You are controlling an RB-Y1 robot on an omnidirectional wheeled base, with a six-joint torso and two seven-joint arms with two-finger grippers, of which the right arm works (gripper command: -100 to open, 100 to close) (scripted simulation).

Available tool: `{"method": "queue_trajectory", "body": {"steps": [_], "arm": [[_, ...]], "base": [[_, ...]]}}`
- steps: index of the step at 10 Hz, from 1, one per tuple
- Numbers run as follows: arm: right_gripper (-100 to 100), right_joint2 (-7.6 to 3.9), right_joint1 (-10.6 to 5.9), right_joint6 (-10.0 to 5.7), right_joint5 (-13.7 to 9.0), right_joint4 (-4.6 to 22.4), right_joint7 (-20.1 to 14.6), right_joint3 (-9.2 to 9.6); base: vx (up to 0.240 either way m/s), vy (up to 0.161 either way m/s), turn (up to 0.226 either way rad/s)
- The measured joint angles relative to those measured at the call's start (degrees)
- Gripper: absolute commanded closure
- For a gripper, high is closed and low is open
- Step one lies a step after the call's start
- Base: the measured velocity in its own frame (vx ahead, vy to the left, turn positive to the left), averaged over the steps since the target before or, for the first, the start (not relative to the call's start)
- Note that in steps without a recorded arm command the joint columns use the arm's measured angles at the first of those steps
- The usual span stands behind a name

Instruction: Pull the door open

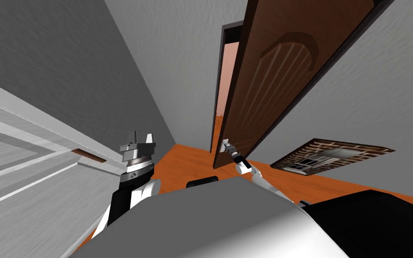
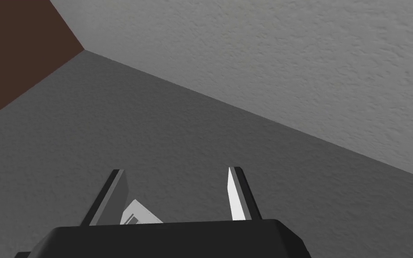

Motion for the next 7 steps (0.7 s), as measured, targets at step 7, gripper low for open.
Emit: {"method": "queue_trajectory", "body": {"steps": [7], "arm": [[100, -3.70, -0.42, -6.77, -0.04, 3.76, -4.67, 3.06]], "base": [[-0.181, -0.096, 0.197]]}}
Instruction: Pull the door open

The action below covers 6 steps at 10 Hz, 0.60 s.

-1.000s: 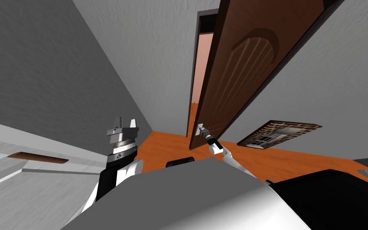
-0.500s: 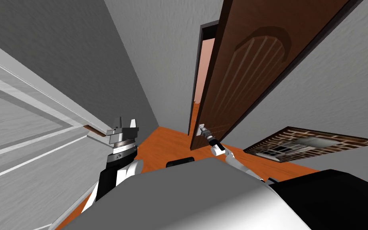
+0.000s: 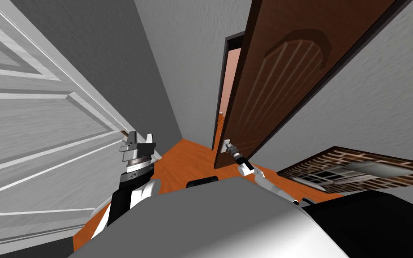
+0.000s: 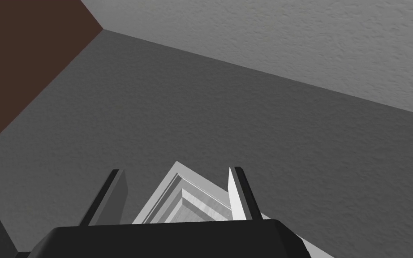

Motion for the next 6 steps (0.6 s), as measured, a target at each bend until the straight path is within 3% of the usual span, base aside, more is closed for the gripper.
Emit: {"method": "queue_trajectory", "body": {"steps": [6], "arm": [[100, -3.69, 1.10, -3.75, 1.00, 0.18, -3.55, 2.30]], "base": [[-0.211, -0.093, 0.131]]}}
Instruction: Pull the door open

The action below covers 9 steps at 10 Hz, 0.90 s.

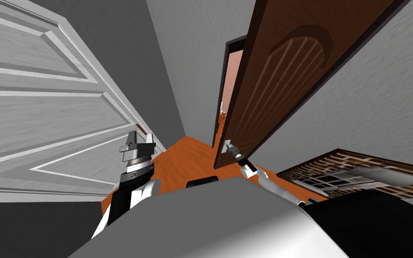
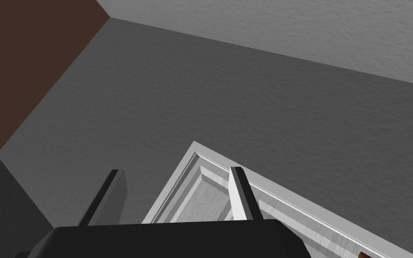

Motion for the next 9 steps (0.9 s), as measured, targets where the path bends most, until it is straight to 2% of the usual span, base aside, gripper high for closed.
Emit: {"method": "queue_trajectory", "body": {"steps": [3, 5, 9], "arm": [[100, -1.71, 0.80, -1.90, 0.60, -0.05, -1.77, 1.46], [100, -2.23, 0.91, -2.36, 0.78, 0.08, -2.20, 1.77], [100, -4.14, 1.45, -4.58, 1.62, -0.30, -3.87, 3.13]], "base": [[-0.160, -0.078, 0.081], [-0.157, -0.059, 0.096], [-0.205, -0.120, 0.132]]}}
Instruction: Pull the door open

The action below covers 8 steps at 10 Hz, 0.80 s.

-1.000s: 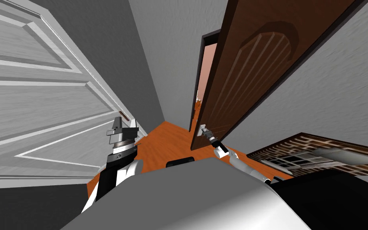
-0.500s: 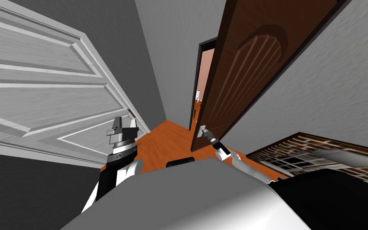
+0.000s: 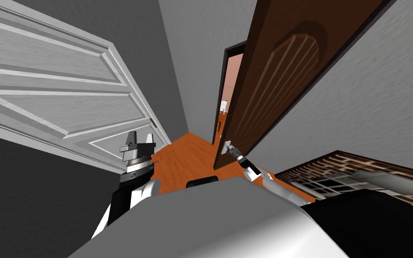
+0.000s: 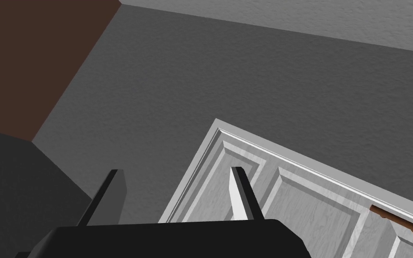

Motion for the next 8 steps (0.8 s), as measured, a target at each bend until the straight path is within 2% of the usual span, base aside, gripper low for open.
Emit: {"method": "queue_trajectory", "body": {"steps": [3, 5, 6, 8], "arm": [[100, -1.56, 0.77, -1.59, 0.83, -0.36, -1.41, 1.61], [100, -2.26, 0.88, -2.64, 1.25, -0.26, -2.22, 2.37], [100, -2.28, 0.96, -2.69, 1.30, -0.19, -2.29, 2.48], [100, -3.07, 1.16, -3.70, 1.95, -0.20, -2.97, 3.33]], "base": [[-0.183, -0.126, 0.096], [-0.127, -0.064, 0.041], [-0.095, -0.083, 0.154], [-0.115, -0.151, 0.159]]}}
